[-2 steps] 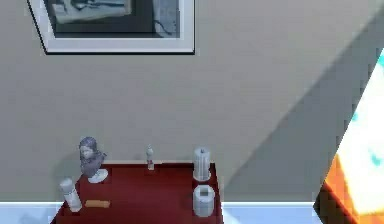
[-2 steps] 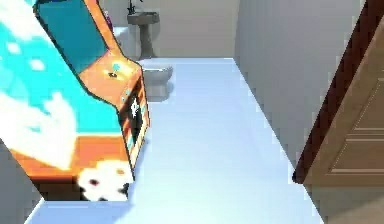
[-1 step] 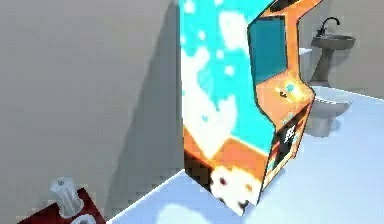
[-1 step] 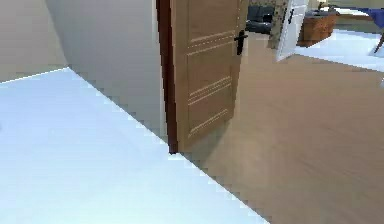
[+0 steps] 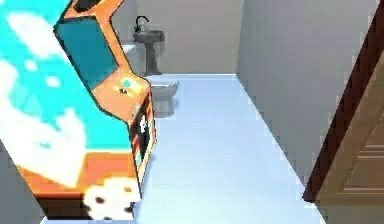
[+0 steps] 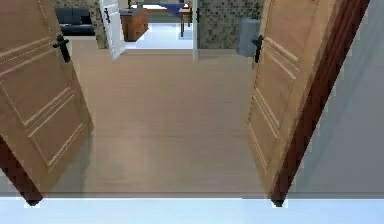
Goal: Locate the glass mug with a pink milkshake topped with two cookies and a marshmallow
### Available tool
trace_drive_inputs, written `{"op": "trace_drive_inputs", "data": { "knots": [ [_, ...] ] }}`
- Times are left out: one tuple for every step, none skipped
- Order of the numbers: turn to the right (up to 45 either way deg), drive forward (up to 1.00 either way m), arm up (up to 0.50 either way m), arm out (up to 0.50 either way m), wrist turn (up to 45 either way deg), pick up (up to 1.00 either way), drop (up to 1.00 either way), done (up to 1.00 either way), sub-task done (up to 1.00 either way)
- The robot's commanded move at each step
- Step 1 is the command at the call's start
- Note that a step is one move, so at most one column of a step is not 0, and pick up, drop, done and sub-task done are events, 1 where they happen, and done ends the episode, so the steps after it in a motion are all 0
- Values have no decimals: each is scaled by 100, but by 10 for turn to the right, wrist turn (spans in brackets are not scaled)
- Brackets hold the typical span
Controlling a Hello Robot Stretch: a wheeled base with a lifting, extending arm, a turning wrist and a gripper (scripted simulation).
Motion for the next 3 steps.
{"op": "trace_drive_inputs", "data": {
  "knots": [
    [450,0,0,0,0,0,0,0,0],
    [360,0,0,0,0,0,0,0,0],
    [0,100,0,0,0,0,0,0,0]
  ]
}}
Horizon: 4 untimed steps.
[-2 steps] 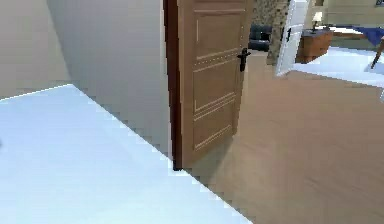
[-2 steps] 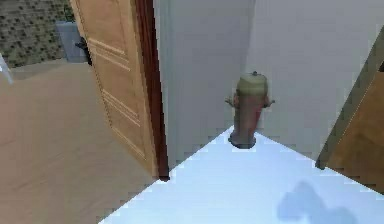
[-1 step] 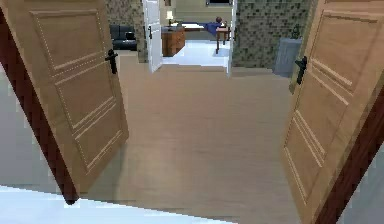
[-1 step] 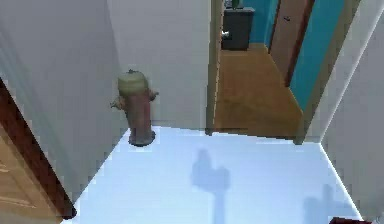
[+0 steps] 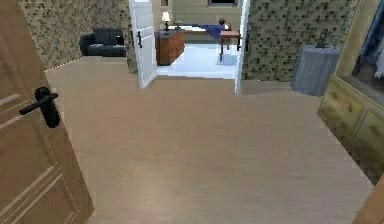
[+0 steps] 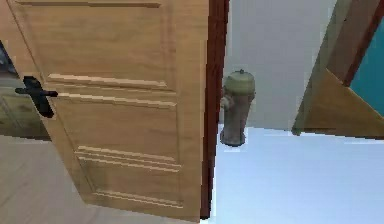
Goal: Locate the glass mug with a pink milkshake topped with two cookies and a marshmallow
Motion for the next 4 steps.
{"op": "trace_drive_inputs", "data": {
  "knots": [
    [0,100,0,0,0,0,0,0,0],
    [0,100,0,0,0,0,0,0,0],
    [30,0,0,0,0,0,0,0,0],
    [0,100,0,0,0,0,0,0,0]
  ]
}}
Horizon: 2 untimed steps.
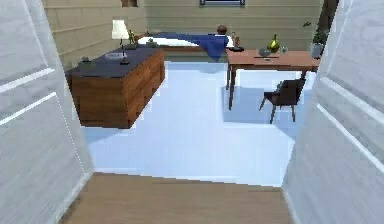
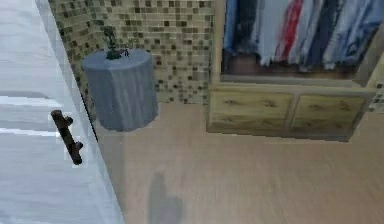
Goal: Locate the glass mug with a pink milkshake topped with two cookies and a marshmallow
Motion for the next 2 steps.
{"op": "trace_drive_inputs", "data": {
  "knots": [
    [60,0,0,0,0,0,0,0,0],
    [0,20,0,0,0,0,0,0,0]
  ]
}}
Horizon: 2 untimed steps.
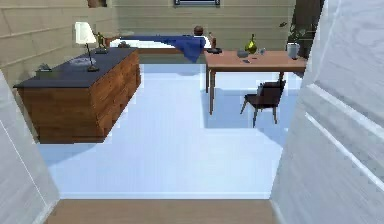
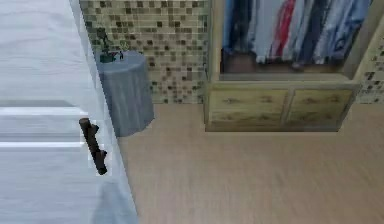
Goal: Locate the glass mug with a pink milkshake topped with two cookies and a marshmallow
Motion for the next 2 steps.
{"op": "trace_drive_inputs", "data": {
  "knots": [
    [0,100,0,0,0,0,0,0,0],
    [0,35,0,0,0,0,0,0,0]
  ]
}}
